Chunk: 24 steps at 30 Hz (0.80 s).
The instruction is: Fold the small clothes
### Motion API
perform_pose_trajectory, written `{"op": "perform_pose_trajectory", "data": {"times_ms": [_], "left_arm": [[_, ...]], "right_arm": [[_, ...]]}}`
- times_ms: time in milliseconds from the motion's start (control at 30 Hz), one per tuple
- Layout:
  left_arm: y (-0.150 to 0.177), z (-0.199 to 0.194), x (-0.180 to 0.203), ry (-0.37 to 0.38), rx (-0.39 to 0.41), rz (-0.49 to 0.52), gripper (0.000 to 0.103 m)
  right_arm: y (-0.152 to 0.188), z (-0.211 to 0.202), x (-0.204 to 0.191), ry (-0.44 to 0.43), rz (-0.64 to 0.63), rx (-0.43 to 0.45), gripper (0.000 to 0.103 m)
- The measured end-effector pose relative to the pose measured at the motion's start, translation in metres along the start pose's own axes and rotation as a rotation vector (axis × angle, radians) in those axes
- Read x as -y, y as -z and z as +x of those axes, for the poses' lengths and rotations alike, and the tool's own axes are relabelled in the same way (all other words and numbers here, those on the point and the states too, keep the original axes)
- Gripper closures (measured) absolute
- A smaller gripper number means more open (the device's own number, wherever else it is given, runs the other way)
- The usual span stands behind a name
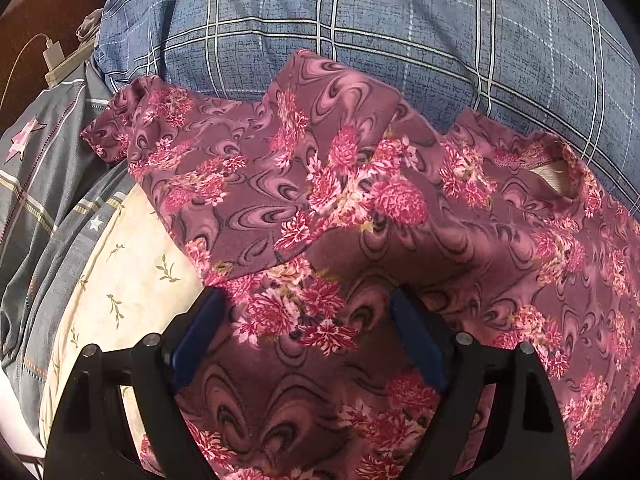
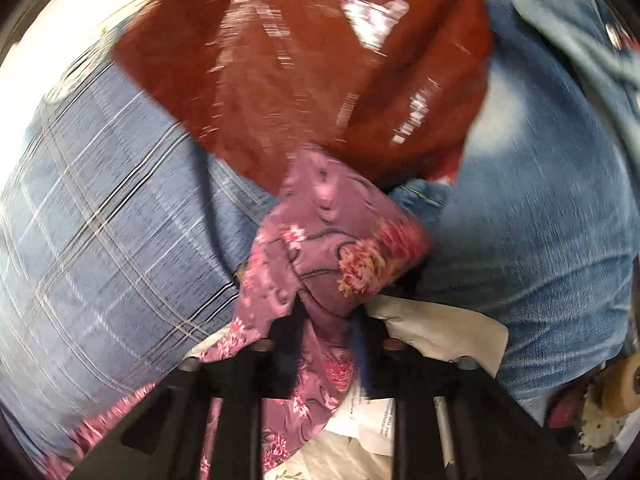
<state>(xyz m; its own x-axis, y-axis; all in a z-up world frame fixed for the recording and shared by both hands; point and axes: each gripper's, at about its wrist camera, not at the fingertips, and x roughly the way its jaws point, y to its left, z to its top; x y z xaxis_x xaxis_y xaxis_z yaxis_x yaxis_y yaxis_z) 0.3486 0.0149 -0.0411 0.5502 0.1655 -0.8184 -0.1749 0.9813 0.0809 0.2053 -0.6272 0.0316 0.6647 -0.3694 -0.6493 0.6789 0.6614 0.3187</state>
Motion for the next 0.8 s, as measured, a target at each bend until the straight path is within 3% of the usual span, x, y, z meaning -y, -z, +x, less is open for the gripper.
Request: {"op": "perform_pose_trajectory", "data": {"times_ms": [133,400,567,700,800], "left_arm": [[-0.001,-0.003,-0.002,0.014,-0.014,-0.010,0.016],[-0.004,-0.020,-0.015,0.136,-0.052,-0.058,0.016],[-0.010,-0.033,-0.026,0.241,-0.088,-0.052,0.016],[-0.014,-0.044,-0.042,0.253,-0.088,-0.019,0.016],[-0.018,-0.054,-0.068,0.255,-0.070,-0.050,0.016]], "right_arm": [[0.015,-0.026,-0.027,-0.052,-0.100,0.032,0.092],[0.079,-0.057,-0.128,-0.254,-0.291,-0.058,0.092],[0.144,-0.061,-0.218,-0.422,-0.384,-0.180,0.092],[0.197,-0.079,-0.286,-0.525,-0.454,-0.258,0.092],[0.242,-0.092,-0.338,-0.620,-0.504,-0.320,0.092]]}}
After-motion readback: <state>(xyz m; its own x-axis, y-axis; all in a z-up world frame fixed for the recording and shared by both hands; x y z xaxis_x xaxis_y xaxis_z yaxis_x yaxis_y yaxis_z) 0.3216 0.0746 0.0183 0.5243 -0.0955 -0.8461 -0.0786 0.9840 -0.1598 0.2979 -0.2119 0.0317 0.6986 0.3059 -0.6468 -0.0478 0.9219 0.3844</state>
